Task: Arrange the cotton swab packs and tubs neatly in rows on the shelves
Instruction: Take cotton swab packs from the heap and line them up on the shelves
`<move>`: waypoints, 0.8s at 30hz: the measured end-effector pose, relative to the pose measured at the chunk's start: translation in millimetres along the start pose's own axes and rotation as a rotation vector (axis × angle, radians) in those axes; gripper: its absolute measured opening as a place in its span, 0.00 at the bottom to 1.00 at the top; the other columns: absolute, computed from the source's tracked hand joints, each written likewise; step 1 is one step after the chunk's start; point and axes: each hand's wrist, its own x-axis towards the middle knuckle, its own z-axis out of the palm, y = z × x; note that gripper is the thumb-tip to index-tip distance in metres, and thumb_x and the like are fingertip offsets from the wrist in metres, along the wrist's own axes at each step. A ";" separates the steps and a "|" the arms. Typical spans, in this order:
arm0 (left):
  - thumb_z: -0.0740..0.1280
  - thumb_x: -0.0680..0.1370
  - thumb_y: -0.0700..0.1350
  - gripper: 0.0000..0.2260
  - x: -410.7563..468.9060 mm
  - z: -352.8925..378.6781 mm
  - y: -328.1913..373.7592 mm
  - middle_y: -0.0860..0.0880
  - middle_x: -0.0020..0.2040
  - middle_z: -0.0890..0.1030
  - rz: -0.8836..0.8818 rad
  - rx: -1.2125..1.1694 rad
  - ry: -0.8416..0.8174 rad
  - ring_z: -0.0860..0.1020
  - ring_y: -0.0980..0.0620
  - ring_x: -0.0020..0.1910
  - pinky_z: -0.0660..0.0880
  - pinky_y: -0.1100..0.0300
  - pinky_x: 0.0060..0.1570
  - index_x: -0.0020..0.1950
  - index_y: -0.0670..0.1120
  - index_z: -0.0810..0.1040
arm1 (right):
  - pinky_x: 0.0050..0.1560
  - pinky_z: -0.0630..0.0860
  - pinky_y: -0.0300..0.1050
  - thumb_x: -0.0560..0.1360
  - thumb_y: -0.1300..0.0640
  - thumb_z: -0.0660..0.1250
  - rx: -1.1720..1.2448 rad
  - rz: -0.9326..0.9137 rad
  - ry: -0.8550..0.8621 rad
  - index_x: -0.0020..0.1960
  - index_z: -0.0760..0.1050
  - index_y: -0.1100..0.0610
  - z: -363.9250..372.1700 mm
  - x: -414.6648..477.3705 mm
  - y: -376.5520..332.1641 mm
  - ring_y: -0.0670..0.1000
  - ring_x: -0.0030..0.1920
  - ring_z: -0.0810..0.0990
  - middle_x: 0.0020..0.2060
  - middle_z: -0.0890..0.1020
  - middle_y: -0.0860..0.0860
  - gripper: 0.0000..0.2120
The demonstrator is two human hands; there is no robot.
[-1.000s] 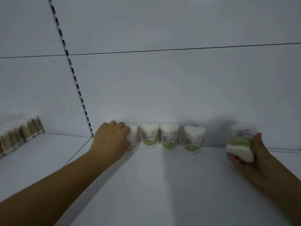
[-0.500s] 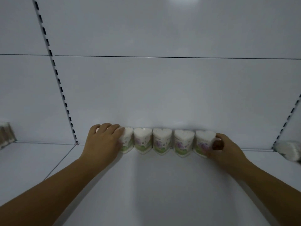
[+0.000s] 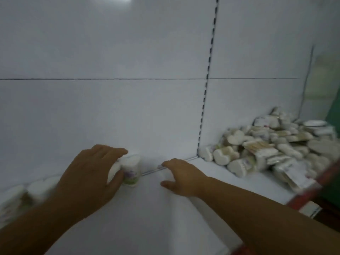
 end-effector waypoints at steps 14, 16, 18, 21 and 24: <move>0.59 0.78 0.56 0.07 199.6 148.5 289.7 0.64 0.45 0.74 0.347 -0.176 -0.358 0.72 0.65 0.42 0.68 0.72 0.43 0.53 0.65 0.74 | 0.53 0.73 0.52 0.76 0.55 0.63 -0.276 -0.024 0.218 0.56 0.79 0.58 -164.5 -212.4 243.8 0.55 0.53 0.74 0.51 0.79 0.54 0.11; 0.60 0.79 0.54 0.11 231.2 161.1 327.8 0.62 0.47 0.75 0.317 -0.151 -0.326 0.71 0.64 0.41 0.65 0.72 0.41 0.60 0.59 0.76 | 0.55 0.72 0.50 0.77 0.53 0.62 -0.249 0.064 0.272 0.58 0.78 0.55 -181.3 -231.4 279.3 0.51 0.55 0.73 0.52 0.78 0.51 0.12; 0.60 0.79 0.52 0.12 252.7 172.2 352.7 0.61 0.49 0.76 0.282 -0.144 -0.320 0.71 0.62 0.44 0.69 0.67 0.46 0.61 0.57 0.76 | 0.57 0.71 0.47 0.77 0.51 0.62 -0.252 0.169 0.281 0.61 0.75 0.53 -192.6 -244.7 311.8 0.50 0.57 0.71 0.55 0.77 0.49 0.14; 0.62 0.78 0.50 0.12 278.5 188.1 370.5 0.60 0.46 0.74 0.196 -0.160 -0.328 0.72 0.60 0.47 0.72 0.61 0.52 0.61 0.55 0.77 | 0.58 0.70 0.43 0.78 0.49 0.61 -0.250 0.290 0.291 0.64 0.73 0.50 -202.1 -252.5 356.0 0.48 0.59 0.70 0.58 0.76 0.47 0.16; 0.64 0.77 0.48 0.13 305.7 207.4 372.1 0.57 0.48 0.77 0.107 -0.202 -0.351 0.75 0.57 0.51 0.72 0.62 0.52 0.60 0.53 0.78 | 0.61 0.68 0.43 0.76 0.50 0.64 -0.231 0.362 0.331 0.65 0.73 0.50 -210.1 -237.1 387.8 0.48 0.61 0.71 0.61 0.75 0.48 0.17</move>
